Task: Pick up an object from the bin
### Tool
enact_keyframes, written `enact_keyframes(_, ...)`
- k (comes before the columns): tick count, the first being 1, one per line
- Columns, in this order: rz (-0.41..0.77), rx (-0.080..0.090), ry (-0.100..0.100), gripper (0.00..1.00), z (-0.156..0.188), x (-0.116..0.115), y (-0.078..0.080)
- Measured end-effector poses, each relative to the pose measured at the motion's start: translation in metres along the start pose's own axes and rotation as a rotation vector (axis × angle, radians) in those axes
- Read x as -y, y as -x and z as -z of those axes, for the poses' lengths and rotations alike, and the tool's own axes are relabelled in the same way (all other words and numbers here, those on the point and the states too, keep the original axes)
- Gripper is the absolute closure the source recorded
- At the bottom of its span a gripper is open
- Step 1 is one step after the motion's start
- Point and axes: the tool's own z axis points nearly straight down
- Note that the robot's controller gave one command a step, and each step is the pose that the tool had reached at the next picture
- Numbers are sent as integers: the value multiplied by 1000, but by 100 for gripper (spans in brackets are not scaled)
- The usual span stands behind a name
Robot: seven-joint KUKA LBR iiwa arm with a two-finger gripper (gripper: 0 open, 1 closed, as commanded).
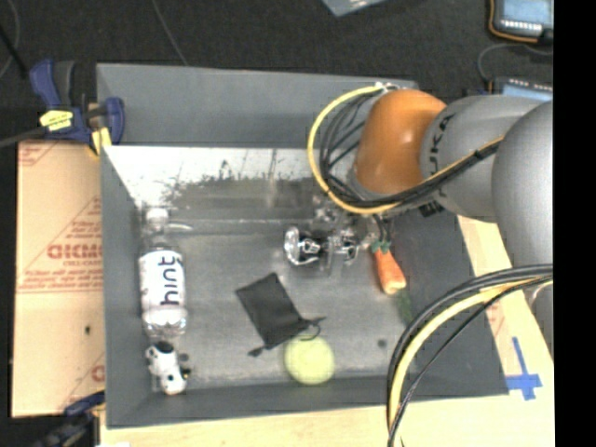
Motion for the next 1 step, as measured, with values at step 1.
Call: enact_keyframes(1,1,-6,0,100,16,0,-1)
